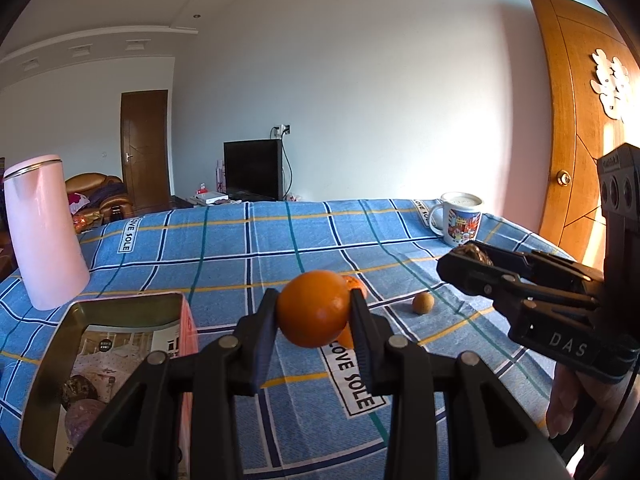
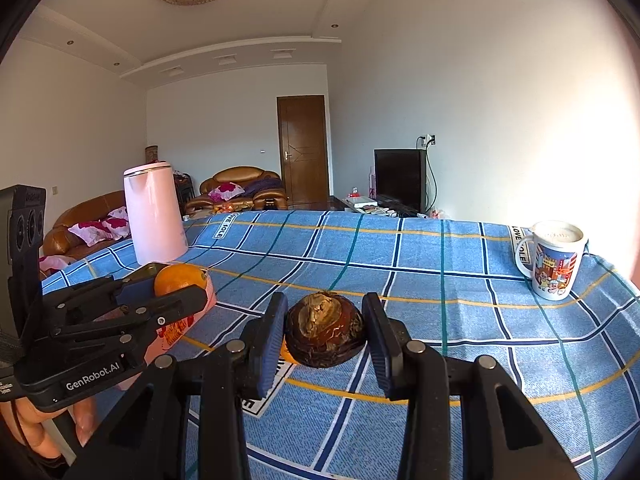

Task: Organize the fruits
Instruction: 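Move both held items over the tin box and lower them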

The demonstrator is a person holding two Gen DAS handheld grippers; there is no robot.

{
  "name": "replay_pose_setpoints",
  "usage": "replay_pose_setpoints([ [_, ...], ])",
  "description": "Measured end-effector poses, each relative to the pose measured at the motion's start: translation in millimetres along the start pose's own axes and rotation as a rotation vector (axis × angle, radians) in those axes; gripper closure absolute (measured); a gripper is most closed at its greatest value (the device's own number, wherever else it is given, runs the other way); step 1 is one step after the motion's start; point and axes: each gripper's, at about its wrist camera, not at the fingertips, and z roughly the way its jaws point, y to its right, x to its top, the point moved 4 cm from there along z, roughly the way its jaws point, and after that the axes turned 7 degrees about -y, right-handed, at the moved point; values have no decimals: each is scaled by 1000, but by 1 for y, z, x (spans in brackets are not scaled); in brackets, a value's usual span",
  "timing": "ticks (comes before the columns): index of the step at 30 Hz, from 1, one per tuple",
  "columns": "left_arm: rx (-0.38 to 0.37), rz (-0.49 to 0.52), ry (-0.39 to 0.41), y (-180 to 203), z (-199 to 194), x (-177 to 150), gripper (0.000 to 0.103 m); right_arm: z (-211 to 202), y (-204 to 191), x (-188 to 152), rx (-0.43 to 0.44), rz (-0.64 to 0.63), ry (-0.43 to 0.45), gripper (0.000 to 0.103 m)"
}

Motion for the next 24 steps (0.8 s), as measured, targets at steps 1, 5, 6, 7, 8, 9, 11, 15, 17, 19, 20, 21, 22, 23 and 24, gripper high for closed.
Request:
replay_pose_setpoints([
  [1, 1, -7, -2, -4, -1, 0, 67, 2, -4, 2, 8, -4, -2, 62],
  [5, 15, -44, -10, -24, -5, 0, 67, 11, -22, 13, 48, -29, -16, 62],
  [6, 19, -53, -9, -30, -7, 1, 67, 14, -27, 16, 57, -37, -19, 62],
  [7, 24, -62, -9, -37, -9, 2, 67, 16, -32, 19, 66, -45, -22, 62],
  [8, 30, -73, -9, -45, -11, 2, 67, 19, -37, 21, 75, -54, -26, 62],
  [9, 37, -84, -13, -53, -12, 3, 67, 22, -43, 24, 84, -62, -31, 62],
  [11, 47, -107, -20, -69, -14, 3, 67, 29, -53, 29, 104, -76, -42, 62],
  [15, 84, -155, -41, -104, -15, 5, 67, 45, -77, 38, 141, -107, -62, 62],
  [17, 88, -175, -55, -118, -16, 6, 67, 52, -90, 40, 164, -122, -73, 62],
  [19, 104, -194, -74, -133, -16, 5, 67, 60, -104, 41, 187, -138, -87, 62],
  [20, 113, -198, -85, -138, -15, 5, 67, 64, -110, 42, 200, -143, -93, 62],
  [21, 114, -208, -95, -144, -13, 5, 67, 67, -116, 42, 212, -148, -99, 62],
  [22, 115, -221, -108, -151, -12, 3, 67, 70, -122, 42, 222, -154, -105, 62],
  [23, 120, -231, -123, -156, -9, 2, 67, 73, -129, 42, 231, -163, -111, 62],
  [24, 125, -239, -134, -162, -7, 0, 67, 77, -135, 41, 238, -172, -120, 62],
])
